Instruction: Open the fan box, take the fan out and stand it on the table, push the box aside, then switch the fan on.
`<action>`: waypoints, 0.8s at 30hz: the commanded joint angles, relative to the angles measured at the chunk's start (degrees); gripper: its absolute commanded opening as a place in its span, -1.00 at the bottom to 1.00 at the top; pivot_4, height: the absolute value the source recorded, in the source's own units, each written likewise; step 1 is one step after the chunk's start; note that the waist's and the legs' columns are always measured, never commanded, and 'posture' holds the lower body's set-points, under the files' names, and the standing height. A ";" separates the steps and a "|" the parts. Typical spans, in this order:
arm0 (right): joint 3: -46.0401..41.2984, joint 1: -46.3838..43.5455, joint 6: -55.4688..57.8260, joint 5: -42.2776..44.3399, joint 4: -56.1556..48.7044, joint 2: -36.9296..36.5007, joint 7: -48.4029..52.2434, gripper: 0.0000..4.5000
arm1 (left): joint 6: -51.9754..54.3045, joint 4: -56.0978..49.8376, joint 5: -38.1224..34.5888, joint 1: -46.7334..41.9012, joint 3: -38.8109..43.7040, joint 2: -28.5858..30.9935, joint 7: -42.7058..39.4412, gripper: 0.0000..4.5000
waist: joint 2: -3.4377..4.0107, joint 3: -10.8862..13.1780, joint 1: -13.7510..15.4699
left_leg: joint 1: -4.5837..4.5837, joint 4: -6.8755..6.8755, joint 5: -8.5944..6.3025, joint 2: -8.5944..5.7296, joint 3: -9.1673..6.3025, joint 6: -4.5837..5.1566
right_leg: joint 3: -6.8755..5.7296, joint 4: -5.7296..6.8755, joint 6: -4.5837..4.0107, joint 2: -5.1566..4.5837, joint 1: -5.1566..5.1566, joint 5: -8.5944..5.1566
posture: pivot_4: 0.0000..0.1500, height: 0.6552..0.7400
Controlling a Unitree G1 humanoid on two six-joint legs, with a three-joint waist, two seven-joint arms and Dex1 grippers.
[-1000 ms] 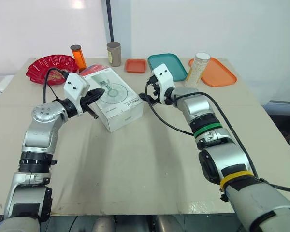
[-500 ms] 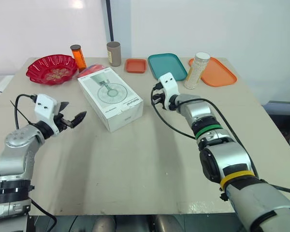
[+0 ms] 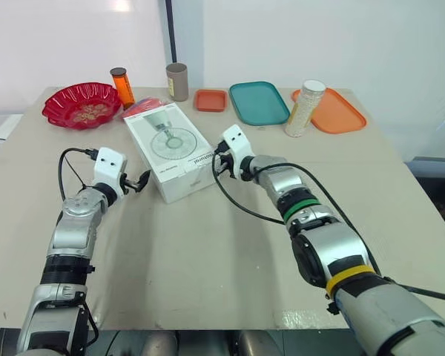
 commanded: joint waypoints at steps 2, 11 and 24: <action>2.21 4.50 1.12 2.42 -13.50 0.28 8.48 -1.00 | 0.42 -7.90 -3.17 2.39 -2.40 -0.22 -6.23 0.98 | 0.00 0.00 0.01 | 0.01 0.00 0.00 0.00 0.00 0.00 | 0.00 0.00 0.00 0.00 0.00 0.00 | 1.00 1.00; 7.24 18.30 12.79 5.71 -41.85 -3.92 19.79 -1.00 | 3.40 -15.65 -5.42 7.87 -2.16 1.06 -10.56 0.98 | 0.00 0.00 0.00 | 0.06 -0.01 0.04 0.01 -0.01 -0.08 | 0.01 0.05 0.00 0.03 0.01 0.00 | 1.00 1.00; 6.47 20.80 18.99 6.10 -48.07 -7.78 19.70 -1.00 | 5.67 -19.59 -6.30 11.58 0.89 3.55 -11.02 0.98 | -0.01 0.00 -0.08 | 0.06 0.01 0.04 0.01 -0.03 -0.07 | 0.01 0.01 0.00 0.05 0.03 0.00 | 1.00 1.00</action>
